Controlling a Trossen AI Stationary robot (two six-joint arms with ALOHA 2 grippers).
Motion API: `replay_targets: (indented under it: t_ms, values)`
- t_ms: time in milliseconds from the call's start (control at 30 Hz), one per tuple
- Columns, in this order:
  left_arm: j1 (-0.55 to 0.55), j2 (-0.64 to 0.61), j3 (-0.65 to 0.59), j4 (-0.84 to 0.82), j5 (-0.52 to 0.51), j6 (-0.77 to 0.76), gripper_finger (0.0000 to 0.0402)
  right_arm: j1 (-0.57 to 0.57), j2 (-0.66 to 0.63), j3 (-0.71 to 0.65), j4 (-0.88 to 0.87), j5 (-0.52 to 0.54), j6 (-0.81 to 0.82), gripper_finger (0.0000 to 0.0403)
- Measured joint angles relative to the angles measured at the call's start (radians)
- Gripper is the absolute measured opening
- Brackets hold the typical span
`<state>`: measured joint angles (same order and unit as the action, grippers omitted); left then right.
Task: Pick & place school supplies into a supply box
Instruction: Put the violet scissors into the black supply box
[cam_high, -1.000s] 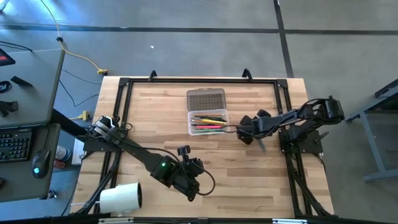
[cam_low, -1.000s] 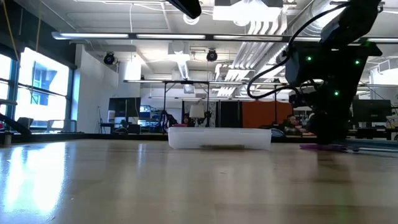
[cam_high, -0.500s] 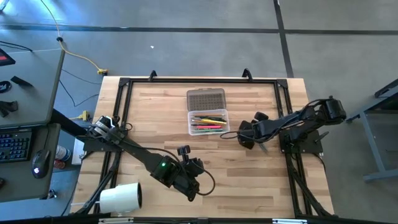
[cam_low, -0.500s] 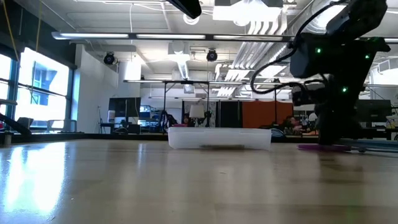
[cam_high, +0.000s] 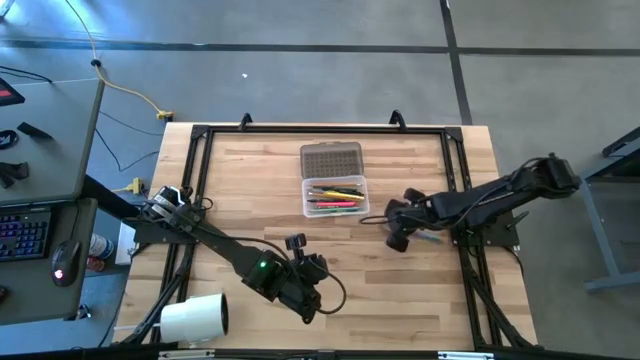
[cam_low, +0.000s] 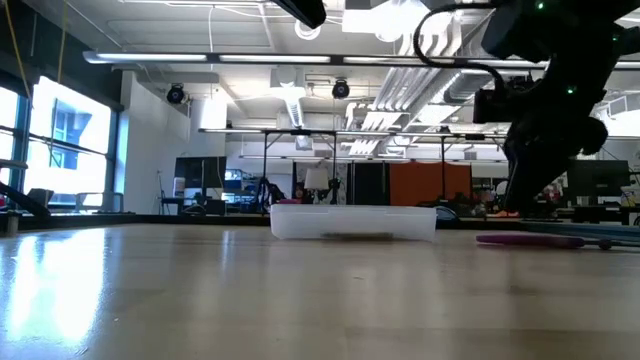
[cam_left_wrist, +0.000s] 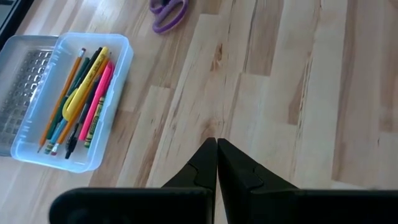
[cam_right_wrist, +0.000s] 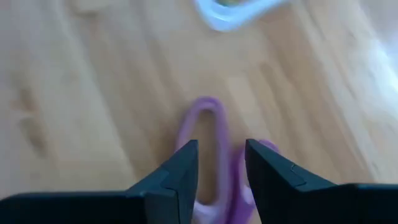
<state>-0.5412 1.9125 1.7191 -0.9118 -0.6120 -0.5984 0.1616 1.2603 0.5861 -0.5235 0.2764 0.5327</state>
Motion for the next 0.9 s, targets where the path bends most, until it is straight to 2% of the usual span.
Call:
replay_targets:
  t_ms: [133, 333, 733, 900]
  values:
    - [0.000, 0.000, 0.000, 0.004, 0.001, -0.008, 0.0046, 0.035, 0.006, 0.000, 0.047, -0.050, -0.077, 0.0119]
    - [0.000, 0.000, 0.000, 0.005, 0.001, -0.008, 0.0046, 0.071, 0.006, 0.000, 0.053, -0.106, -0.088, 0.0119]
    - [0.000, 0.000, 0.000, 0.033, 0.003, -0.009, 0.0046, 0.082, 0.005, -0.002, 0.055, -0.077, -0.137, 0.0119]
    - [0.000, 0.000, 0.000, 0.030, 0.004, -0.009, 0.0046, 0.082, 0.005, -0.090, 0.202, -0.107, -0.177, 0.0119]
